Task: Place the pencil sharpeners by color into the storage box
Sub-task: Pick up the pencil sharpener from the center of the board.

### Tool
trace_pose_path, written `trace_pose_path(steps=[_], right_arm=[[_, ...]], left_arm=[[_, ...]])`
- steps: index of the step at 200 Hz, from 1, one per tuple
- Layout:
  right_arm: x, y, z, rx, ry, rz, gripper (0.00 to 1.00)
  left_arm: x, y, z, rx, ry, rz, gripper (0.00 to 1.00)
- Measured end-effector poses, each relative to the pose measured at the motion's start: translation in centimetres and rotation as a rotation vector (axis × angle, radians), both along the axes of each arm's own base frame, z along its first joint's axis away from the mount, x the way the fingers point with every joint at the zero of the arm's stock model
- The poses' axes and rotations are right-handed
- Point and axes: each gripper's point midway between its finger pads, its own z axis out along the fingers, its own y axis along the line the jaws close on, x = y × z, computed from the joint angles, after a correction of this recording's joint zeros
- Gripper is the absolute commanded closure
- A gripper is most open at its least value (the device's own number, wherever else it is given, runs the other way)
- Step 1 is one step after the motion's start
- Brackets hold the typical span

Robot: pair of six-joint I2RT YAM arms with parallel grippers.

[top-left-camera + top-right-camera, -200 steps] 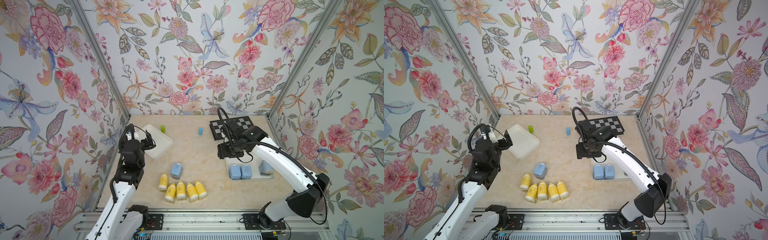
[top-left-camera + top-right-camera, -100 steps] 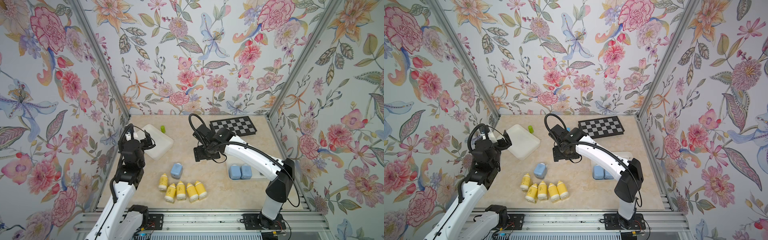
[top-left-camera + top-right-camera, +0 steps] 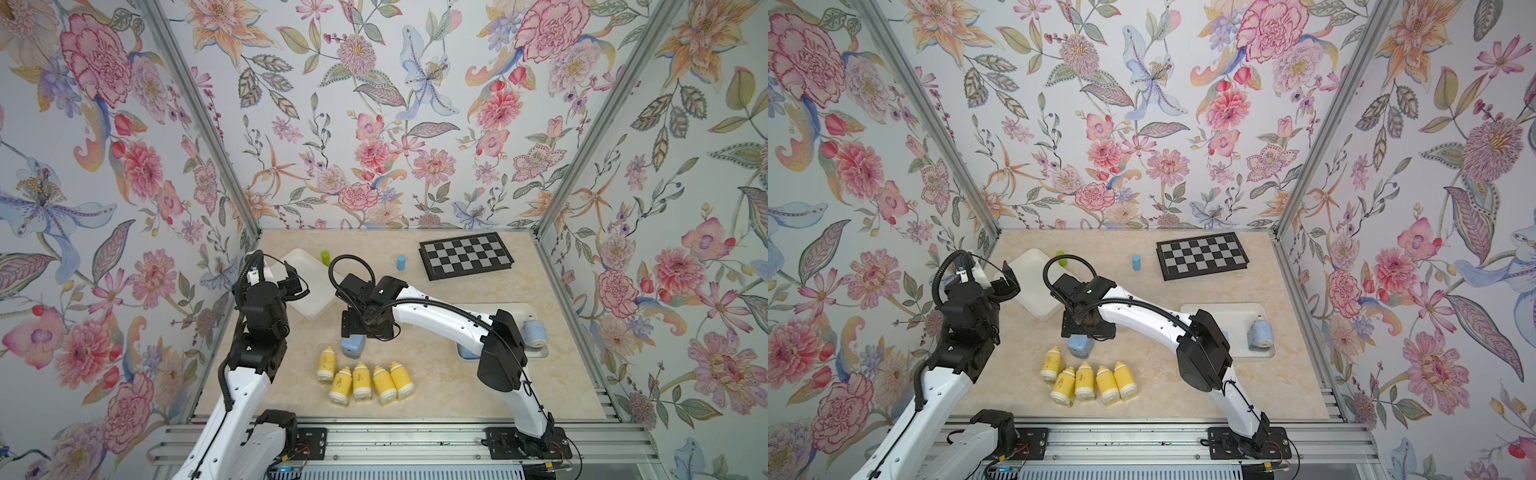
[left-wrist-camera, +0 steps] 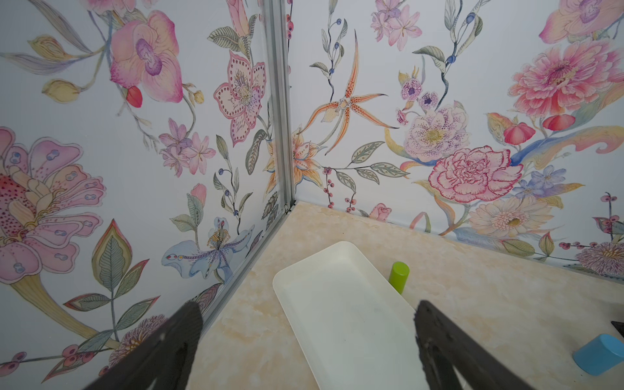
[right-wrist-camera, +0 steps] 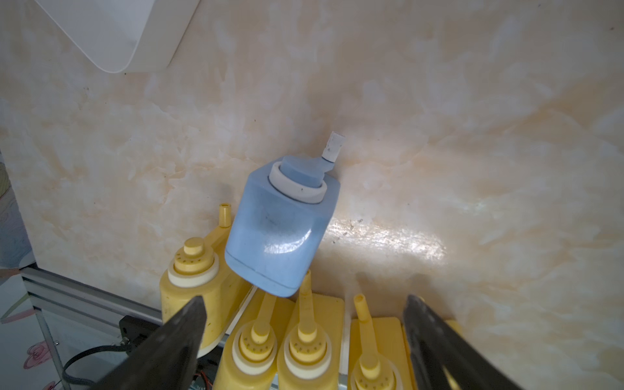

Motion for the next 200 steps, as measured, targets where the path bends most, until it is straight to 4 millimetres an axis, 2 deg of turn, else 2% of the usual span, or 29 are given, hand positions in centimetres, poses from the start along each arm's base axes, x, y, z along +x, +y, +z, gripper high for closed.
trace_pose_path(steps=[26,56,92,120,154,200], right_arm=[[0.0,0.2,-0.3,0.003,0.018,-0.044,0.07],[0.4,1.8,-0.6,0.034,0.036,-0.055,0.08],[0.4,2.6,-3.1,0.015,0.077,-0.056,0.11],[0.2,2.7,-4.6,-0.009,0.097,-0.056,0.15],[0.5,3.4,-5.2,-0.003,0.101,-0.055,0.22],[0.5,3.4,-6.1,-0.015,0.117,-0.049,0.32]], left_arm=[[-0.1,0.0,0.2,-0.001,-0.008,0.0,0.01],[-0.1,0.0,0.2,-0.002,-0.009,0.0,0.01],[-0.1,0.0,0.3,-0.002,-0.01,-0.001,0.01],[-0.1,0.0,0.3,-0.002,-0.009,-0.001,0.01],[-0.2,0.0,0.3,-0.002,-0.01,-0.001,0.01],[-0.3,0.0,0.5,-0.003,-0.019,-0.001,0.01]])
